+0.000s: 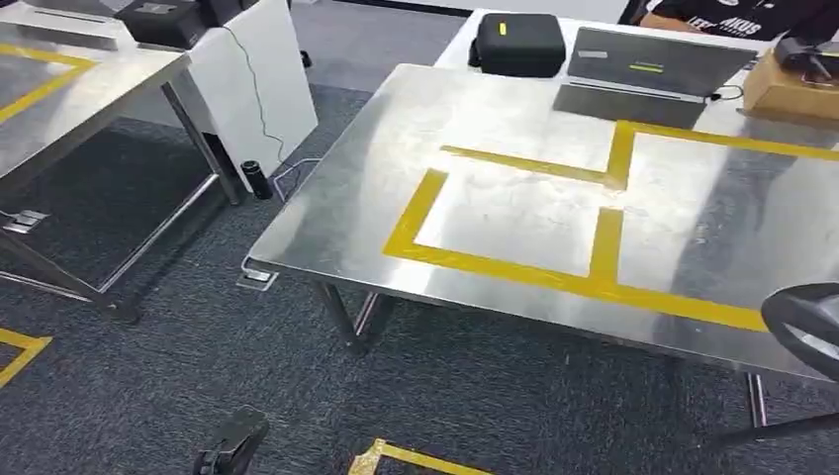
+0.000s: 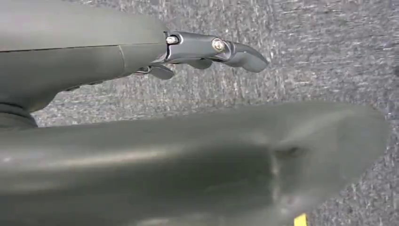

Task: Take the parts from the cabinet and place them on the table.

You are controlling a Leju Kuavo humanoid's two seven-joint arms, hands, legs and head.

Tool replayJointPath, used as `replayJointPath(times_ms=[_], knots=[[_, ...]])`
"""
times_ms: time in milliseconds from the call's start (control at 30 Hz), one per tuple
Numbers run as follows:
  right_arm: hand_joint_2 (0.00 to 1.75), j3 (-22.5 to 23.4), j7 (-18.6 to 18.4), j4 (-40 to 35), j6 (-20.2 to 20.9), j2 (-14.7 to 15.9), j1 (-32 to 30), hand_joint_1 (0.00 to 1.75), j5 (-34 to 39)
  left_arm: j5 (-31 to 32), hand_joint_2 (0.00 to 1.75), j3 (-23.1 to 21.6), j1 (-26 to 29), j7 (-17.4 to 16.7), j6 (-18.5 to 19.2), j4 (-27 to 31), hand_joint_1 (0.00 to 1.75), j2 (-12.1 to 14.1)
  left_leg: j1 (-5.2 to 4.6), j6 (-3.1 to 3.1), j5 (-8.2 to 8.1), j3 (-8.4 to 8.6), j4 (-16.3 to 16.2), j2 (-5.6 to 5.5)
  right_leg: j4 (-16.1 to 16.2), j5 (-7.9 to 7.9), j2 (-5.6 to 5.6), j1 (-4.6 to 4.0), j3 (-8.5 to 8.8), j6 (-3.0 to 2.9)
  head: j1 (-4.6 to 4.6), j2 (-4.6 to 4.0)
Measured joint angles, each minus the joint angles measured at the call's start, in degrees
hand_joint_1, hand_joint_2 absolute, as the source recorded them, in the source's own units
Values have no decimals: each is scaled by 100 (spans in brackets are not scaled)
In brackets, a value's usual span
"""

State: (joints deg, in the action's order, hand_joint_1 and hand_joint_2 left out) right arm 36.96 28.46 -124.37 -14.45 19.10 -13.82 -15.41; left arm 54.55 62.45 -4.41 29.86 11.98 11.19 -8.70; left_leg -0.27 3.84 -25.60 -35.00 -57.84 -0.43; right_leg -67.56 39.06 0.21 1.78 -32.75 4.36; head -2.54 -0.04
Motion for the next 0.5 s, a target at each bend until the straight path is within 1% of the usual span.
replayJointPath(times_ms=[33, 67, 100, 133, 167, 200, 233, 267, 300, 333, 367, 400, 433, 467, 500], knots=[[175, -2, 0, 9, 9, -2, -6, 175, -13, 2, 0, 0, 3, -2, 0, 0, 0, -2, -3, -4, -5, 0, -2, 1, -428, 135, -1, 5, -261, 13, -11, 2], [175, -2, -2, 22, 20, -13, -5, 175, -37, 2, 0, 0, 6, -4, 0, 0, 0, -2, -2, -11, -10, 1, -5, 1, -620, 114, -2, 5, -419, 24, -2, 0], [175, 0, -2, 33, 28, -15, -6, 175, -50, 2, 0, 0, 8, -15, -2, 0, 0, -2, 5, -26, -20, 10, -8, 1, -541, -32, -5, 8, -428, 32, -7, 0], [175, 0, -2, 42, 42, -15, -6, 175, -59, 2, 0, 0, 10, -20, -2, 0, 0, -4, 21, -56, -39, 21, -25, -2, -152, -359, -10, 23, -297, 43, -7, 0], [175, -2, -2, 42, 48, -15, -6, 175, -63, 2, 0, 0, 10, -24, -2, 0, 0, -7, 45, -94, -64, 29, -61, -9, 357, -670, -21, 43, -84, 67, -4, 0], [175, -2, 0, 42, 52, -15, -4, 175, -63, 2, 0, 0, 10, -31, -4, 0, 0, -7, 62, -144, -100, 31, -117, -16, 879, -903, -33, 74, 144, 100, -2, 0], [175, -13, 0, 61, 57, -37, 4, 175, -63, 2, 0, 0, 13, -37, -7, 0, 0, 26, 20, -196, -121, 22, -145, -31, 898, -802, -1, 26, 153, 96, 13, 0], [175, -9, 0, 63, 61, -39, 1, 175, -63, 5, 0, 0, 15, -37, -9, 0, 0, 24, 13, -225, -134, 13, -182, -35, 931, -845, 35, 33, 164, -7, -7, 0], [175, -18, -7, 72, 68, -46, -12, 175, -79, 5, 0, 0, 21, -37, -17, 0, 0, 26, 10, -246, -117, 16, -162, -37, 911, -845, 32, 30, 194, -36, -11, 2], [175, -20, -4, 79, 70, -50, -16, 175, -81, 5, 0, 0, 27, -37, -17, 0, 0, 26, 13, -281, -94, 21, -146, -37, 891, -848, 36, 18, 180, -72, -11, 0], [175, -15, -4, 81, 72, -50, -13, 175, -92, 5, 0, 0, 29, -37, -17, 0, 0, 26, 24, -299, -89, 21, -147, -39, 887, -859, 40, 19, 175, -101, -13, 0], [175, -15, -2, 81, 72, -50, -11, 175, -92, 5, 0, 0, 29, -37, -17, 0, 0, 31, 34, -333, -148, -4, -184, -30, 902, -876, 30, 43, 191, -142, -7, 0], [175, -17, 0, 81, 74, -50, -8, 175, -90, 5, 0, 0, 28, -37, -17, 0, 0, 22, 32, -360, -281, -62, -356, -19, 902, -867, 28, 41, 200, -163, -29, 0], [175, -18, 0, 81, 74, -50, -10, 175, -92, 5, 0, 0, 20, -37, -17, 0, 0, 20, 34, -382, -483, -216, -712, -14, 902, -863, 23, 35, 202, -195, -39, 0], [175, -17, 0, 81, 76, -50, -10, 175, -94, 5, 0, 0, 19, -37, -17, 0, 0, 20, 35, -393, -705, -442, -1211, -11, 902, -856, 16, 26, 204, -207, -39, 0]])
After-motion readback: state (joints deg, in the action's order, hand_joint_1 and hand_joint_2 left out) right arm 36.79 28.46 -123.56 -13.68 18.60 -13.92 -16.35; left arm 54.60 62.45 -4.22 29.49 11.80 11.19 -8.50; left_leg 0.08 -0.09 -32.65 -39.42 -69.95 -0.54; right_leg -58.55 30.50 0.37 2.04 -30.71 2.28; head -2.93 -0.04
